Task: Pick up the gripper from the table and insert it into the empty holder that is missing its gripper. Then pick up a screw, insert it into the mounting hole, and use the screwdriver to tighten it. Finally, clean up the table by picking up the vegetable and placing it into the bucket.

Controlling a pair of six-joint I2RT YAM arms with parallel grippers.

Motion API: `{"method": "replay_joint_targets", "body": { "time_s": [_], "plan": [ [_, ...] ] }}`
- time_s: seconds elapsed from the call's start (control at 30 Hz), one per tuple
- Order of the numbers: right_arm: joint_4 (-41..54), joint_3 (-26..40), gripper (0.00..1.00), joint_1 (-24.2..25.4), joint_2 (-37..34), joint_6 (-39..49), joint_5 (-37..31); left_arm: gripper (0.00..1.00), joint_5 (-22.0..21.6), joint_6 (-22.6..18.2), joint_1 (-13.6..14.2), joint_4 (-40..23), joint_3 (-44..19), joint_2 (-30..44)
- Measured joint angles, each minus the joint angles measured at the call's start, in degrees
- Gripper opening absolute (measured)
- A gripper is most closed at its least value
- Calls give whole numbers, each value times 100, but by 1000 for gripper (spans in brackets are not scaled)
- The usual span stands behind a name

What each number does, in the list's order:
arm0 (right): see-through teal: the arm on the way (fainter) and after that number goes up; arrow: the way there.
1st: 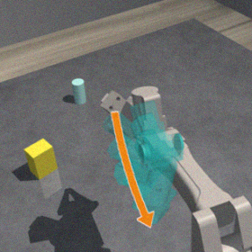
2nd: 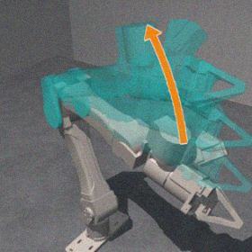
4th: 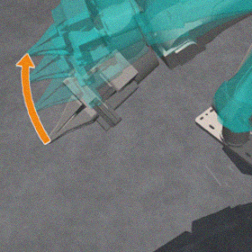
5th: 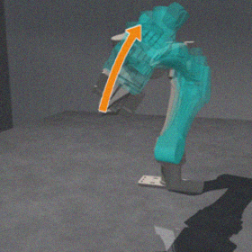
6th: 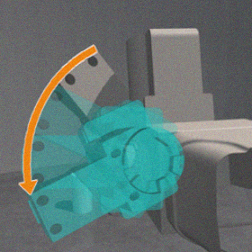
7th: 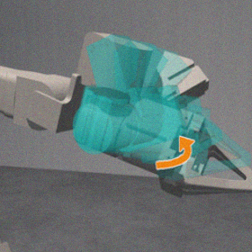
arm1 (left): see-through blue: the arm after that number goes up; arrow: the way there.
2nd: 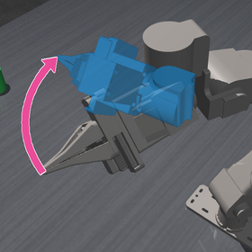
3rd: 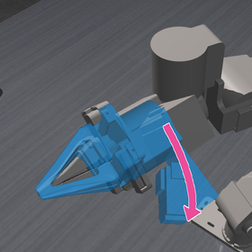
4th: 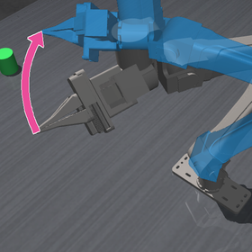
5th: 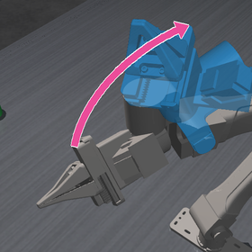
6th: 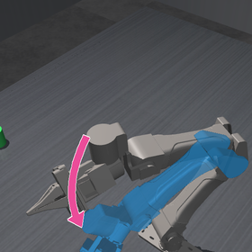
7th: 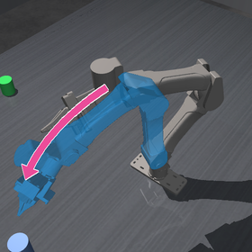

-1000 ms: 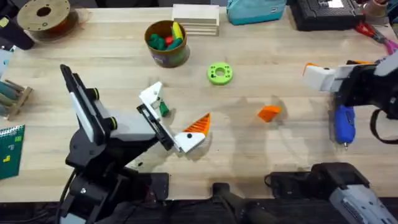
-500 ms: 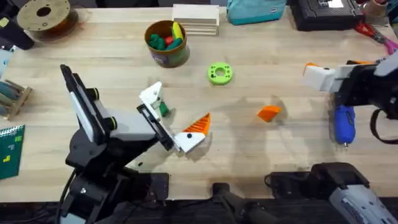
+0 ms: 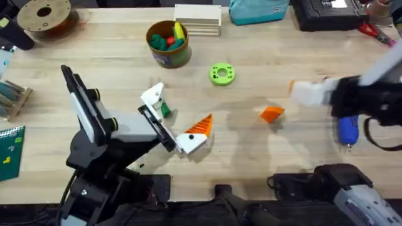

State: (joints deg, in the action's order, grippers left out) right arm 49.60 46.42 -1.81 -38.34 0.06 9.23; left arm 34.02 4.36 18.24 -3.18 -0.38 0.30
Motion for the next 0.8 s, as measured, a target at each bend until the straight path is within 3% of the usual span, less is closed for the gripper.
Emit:
{"method": "replay_joint_targets", "body": {
  "time_s": [0.13, 0.27, 0.33, 0.6, 0.8],
  "plan": [
    [458, 5, 917, -555, -616, 309, -17, 987, 0, 0, 0, 0, 0, 0],
    [565, 16, 917, -1185, -1148, 511, -506, 987, 0, 0, 0, 0, 0, 2],
    [567, 32, 964, -1359, -1337, 578, -704, 987, 0, 0, 0, 0, 0, 0],
    [558, 47, 989, -1531, -2088, 1123, -1011, 987, 0, 0, 0, 0, 0, 2],
    [343, 47, 872, -1635, -2720, 1281, -1072, 987, 0, 0, 0, 0, 0, 2]
  ]
}}
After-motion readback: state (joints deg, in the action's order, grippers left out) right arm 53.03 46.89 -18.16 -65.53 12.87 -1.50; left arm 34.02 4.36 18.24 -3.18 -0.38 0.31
